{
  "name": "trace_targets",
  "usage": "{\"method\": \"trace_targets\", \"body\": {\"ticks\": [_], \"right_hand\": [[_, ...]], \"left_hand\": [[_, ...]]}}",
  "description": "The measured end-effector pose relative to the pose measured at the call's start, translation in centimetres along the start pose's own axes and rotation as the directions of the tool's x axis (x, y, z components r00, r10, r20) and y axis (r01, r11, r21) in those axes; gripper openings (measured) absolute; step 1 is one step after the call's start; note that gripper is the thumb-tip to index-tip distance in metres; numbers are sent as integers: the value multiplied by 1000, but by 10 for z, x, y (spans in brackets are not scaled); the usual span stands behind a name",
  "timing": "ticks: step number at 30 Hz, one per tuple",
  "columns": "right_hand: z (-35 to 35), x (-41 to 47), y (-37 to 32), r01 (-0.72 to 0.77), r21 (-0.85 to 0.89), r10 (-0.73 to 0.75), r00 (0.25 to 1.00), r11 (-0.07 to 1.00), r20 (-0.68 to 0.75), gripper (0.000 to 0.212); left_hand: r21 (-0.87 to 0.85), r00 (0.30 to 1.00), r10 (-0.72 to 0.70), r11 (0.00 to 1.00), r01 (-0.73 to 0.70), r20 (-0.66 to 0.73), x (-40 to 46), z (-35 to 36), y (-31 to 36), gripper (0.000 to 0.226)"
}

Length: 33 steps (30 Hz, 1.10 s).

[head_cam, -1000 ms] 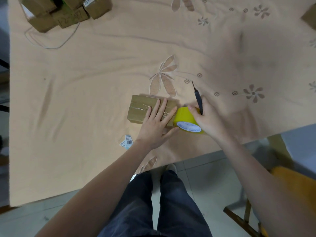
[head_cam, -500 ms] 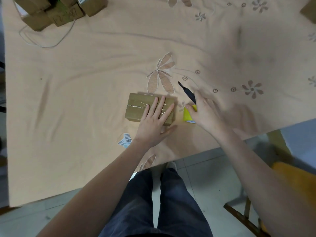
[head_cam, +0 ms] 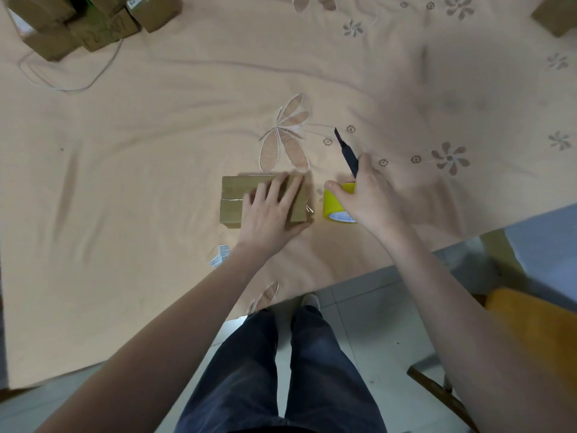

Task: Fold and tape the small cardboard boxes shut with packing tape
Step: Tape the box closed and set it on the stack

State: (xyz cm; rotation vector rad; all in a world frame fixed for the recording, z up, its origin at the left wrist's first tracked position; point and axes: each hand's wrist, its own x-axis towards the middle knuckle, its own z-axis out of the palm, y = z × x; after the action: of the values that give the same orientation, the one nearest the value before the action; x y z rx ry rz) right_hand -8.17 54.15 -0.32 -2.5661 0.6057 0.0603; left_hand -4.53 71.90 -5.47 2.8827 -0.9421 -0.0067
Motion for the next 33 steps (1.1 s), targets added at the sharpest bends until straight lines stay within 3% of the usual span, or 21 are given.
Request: {"method": "trace_targets", "body": {"ticks": [4,8,11,14,18,22,26,29,31,33], "right_hand": [[-1,4,5,-29,29,26,994,999,105,37],[-5,8,13,-115,195,83,982,974,169,33],[-12,2,11,-132,288,78,978,949,191,32],[-29,0,-3,-49,275,3,986,960,165,32],[-62,-3,-28,121,220,-138,988,968,66,39],[-85,-3,-56,218,175,-224,975,960,10,44],[-90,-4,-73,283,179,-282,959,942,-30,42],[-92,-13,-79,319,178,-292,943,931,-161,34],[-98,-25,-85,312,233,-259,937,921,-233,29],[-99,-43,-90,253,381,-187,961,889,-202,18]], "left_hand": [[23,988,-8,1000,5,155,16,-6,-6,105],[-241,989,1,970,35,150,23,-18,-11,102],[-510,992,84,860,-25,93,23,-32,-23,104],[-653,983,159,755,-63,89,18,-48,-32,101],[-810,971,149,583,65,185,10,-62,-37,104],[-823,963,84,541,171,256,5,-69,-40,110],[-809,984,2,569,143,175,-1,-71,-35,102],[-808,992,-59,576,123,109,-3,-69,-30,97],[-807,993,-85,579,117,83,-4,-67,-27,97],[-803,992,-108,584,115,64,-5,-66,-24,97]]}}
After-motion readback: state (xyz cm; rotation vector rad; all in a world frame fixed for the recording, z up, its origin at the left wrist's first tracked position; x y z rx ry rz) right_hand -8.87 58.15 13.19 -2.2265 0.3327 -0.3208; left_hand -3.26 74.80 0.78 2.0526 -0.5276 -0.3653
